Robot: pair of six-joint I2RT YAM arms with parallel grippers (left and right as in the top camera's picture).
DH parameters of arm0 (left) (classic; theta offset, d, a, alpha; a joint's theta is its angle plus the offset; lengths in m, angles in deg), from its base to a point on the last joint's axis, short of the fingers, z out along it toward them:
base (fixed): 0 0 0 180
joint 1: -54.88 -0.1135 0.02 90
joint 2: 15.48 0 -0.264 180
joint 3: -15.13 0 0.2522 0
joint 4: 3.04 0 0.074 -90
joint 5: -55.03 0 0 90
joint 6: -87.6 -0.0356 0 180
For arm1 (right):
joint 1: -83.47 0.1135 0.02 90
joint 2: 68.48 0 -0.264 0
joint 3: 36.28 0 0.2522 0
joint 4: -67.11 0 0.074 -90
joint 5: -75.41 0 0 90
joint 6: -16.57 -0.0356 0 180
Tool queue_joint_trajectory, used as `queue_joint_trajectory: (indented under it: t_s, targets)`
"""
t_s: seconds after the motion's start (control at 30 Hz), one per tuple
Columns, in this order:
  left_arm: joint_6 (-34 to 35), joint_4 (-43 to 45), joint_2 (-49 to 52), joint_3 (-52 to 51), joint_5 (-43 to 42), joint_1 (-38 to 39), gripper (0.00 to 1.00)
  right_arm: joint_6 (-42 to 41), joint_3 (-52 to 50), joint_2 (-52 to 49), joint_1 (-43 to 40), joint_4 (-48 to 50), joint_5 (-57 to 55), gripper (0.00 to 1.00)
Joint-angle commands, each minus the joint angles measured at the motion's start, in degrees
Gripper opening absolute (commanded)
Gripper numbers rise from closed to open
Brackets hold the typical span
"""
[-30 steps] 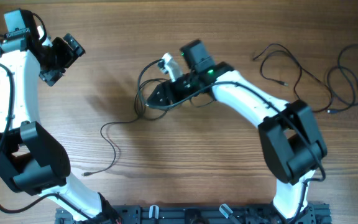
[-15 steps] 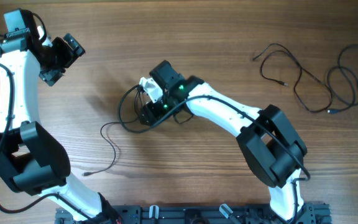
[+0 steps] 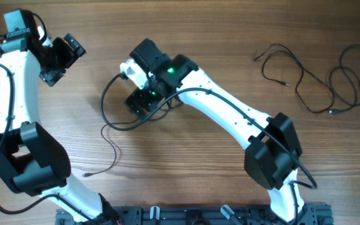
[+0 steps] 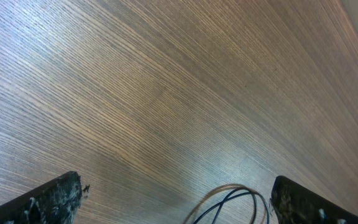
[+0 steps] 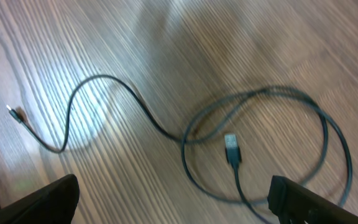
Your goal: Untangle cables
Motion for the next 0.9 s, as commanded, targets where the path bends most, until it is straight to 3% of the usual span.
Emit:
queue_joint_trajectory:
  t_s: [0.0,0.07,0.1,0.13,0.37,0.47,0.53,0.87]
  targets:
    - [0.09,0.04,0.87,-0.33,-0.46,0.15,1.0,1.46,0.15,-1.09,-0.13,3.89,3.32,0.92]
    - [0.09,0.04,0.87,-0.33,-0.46,0.15,1.0,1.66,0.15,-1.62,0.24,4.31,2.56,0.56]
    - [0.09,0.04,0.87,-0.33,-0.46,0.15,1.0,1.66,0.15,-2.12,0.72,4.17,1.53,0.3]
    - [0.09,0.04,0.87,-0.33,-0.48,0.15,1.0,1.64,0.15,-2.82,1.27,3.93,0.46,0.18]
    - [0.09,0.04,0.87,-0.33,-0.48,0.15,1.0,0.52,0.15,-8.59,5.11,7.06,-5.55,0.19]
    - [0.09,0.04,0.87,-0.33,-0.46,0.15,1.0,-6.62,0.15,-10.95,5.46,9.94,-9.62,0.28]
    - [0.09,0.04,0.87,-0.33,-0.48,0.15,1.0,-8.92,0.15,-12.22,5.44,10.36,-10.32,0.29]
    - [0.09,0.04,0.87,-0.33,-0.48,0.15,1.0,-13.46,0.13,-14.97,5.66,11.93,-15.43,0.38]
